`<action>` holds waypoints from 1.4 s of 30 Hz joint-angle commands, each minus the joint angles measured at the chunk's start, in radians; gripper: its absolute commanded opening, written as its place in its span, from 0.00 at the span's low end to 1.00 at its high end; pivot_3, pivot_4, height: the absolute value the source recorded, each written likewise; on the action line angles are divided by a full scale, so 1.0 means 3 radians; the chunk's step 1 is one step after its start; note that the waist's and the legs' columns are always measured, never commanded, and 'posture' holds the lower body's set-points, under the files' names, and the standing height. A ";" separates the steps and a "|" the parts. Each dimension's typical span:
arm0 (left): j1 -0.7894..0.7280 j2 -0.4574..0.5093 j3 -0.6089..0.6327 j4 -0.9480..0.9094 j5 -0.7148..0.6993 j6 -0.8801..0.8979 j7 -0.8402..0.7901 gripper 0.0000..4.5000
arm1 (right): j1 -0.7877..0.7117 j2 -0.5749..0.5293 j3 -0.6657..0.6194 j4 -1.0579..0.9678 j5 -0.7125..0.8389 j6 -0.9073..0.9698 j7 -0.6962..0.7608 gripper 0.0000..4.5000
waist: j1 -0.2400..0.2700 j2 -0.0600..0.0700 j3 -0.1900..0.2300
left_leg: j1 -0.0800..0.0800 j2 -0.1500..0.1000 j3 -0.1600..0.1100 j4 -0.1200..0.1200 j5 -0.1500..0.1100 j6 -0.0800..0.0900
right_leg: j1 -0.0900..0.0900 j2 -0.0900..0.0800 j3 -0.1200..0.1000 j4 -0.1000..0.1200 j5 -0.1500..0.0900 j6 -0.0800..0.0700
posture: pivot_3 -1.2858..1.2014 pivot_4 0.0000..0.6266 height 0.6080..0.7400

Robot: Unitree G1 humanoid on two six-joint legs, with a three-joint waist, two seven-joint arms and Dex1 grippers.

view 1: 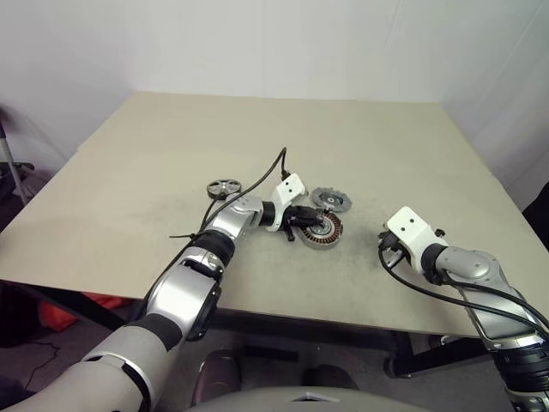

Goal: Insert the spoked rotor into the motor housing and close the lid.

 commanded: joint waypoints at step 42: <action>0.1610 0.0686 0.0529 -0.2884 -0.0719 0.1422 0.0886 0.33 | -0.0937 0.0420 0.0670 0.0192 -0.0041 -0.0266 0.0150 0.00 | -0.0052 0.0000 0.0002 | -0.0012 0.0003 0.0001 -0.0002 0.0006 -0.0012 | -0.0011 0.0000 -0.0003 0.0001 -0.0001 0.0000 | 0.52 0.00 1.00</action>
